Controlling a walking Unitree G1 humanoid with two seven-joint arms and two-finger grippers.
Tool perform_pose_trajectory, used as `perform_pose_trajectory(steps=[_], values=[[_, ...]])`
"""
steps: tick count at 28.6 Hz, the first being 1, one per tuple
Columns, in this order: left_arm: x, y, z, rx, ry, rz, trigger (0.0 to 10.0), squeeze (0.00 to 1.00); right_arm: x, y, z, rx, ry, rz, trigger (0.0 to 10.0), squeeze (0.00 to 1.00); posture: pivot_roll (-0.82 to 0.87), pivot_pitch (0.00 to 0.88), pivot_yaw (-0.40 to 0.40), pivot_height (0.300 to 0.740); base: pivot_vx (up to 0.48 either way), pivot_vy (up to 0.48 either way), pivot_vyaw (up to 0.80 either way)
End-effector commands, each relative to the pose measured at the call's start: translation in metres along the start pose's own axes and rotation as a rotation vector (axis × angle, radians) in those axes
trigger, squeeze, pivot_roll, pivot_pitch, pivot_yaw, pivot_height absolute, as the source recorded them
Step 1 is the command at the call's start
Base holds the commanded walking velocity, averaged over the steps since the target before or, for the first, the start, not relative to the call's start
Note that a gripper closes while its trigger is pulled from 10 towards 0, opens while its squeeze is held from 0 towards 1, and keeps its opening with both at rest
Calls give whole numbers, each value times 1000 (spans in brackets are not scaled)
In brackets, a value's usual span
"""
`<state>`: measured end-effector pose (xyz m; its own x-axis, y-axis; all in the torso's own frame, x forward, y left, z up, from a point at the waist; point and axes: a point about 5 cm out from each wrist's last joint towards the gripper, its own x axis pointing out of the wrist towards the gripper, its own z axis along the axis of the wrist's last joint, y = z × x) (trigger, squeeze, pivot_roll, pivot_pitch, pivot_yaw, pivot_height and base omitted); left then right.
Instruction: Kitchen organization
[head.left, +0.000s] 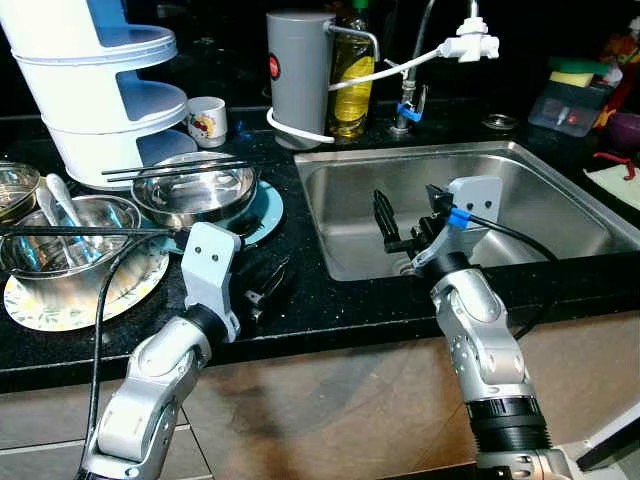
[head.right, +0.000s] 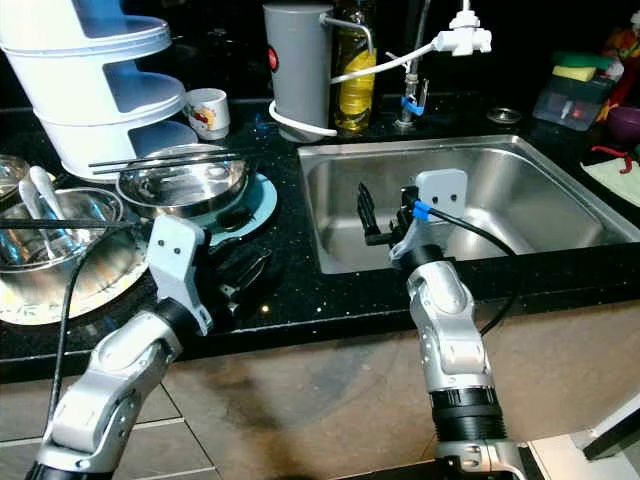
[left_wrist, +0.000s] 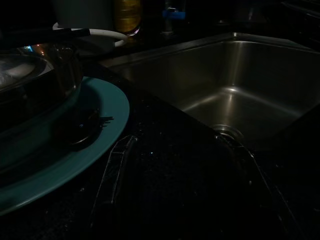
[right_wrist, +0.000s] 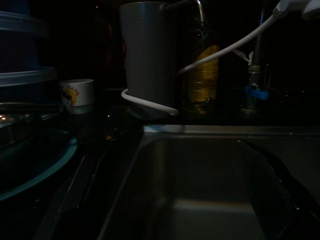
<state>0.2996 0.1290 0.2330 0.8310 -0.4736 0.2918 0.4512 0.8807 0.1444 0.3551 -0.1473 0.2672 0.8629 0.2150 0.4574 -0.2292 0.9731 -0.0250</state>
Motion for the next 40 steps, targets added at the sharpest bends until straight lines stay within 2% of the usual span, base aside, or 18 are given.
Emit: perform_pose_trajectory(steps=[1,9,13,31,35,40], values=[[-3,-2,-1,11,12,-16,10000,0,-2,0,-2,17,-3,-1,10000,0,4,150,2,740,0,0,0],[-2,-3,-3,-4,24,-16,10000,0,-2,2,-3,19,-1,4,10000,0,3,151,1,740,0,0,0],[-2,-2,-2,-2,18,-10,10000,0,-2,2,-3,19,2,5,10000,0,4,158,0,740,0,480,0],[-2,-4,-4,9,33,-22,10000,0,-3,1,-4,19,6,-2,10000,0,5,168,3,740,0,0,0],[-2,-8,-4,4,36,-53,10000,0,-3,1,-4,18,5,-4,10000,0,5,167,4,740,0,0,0],[-11,-32,10,-49,-52,-277,10000,0,-2,-2,-2,23,4,13,10000,0,1,168,2,740,0,0,0]])
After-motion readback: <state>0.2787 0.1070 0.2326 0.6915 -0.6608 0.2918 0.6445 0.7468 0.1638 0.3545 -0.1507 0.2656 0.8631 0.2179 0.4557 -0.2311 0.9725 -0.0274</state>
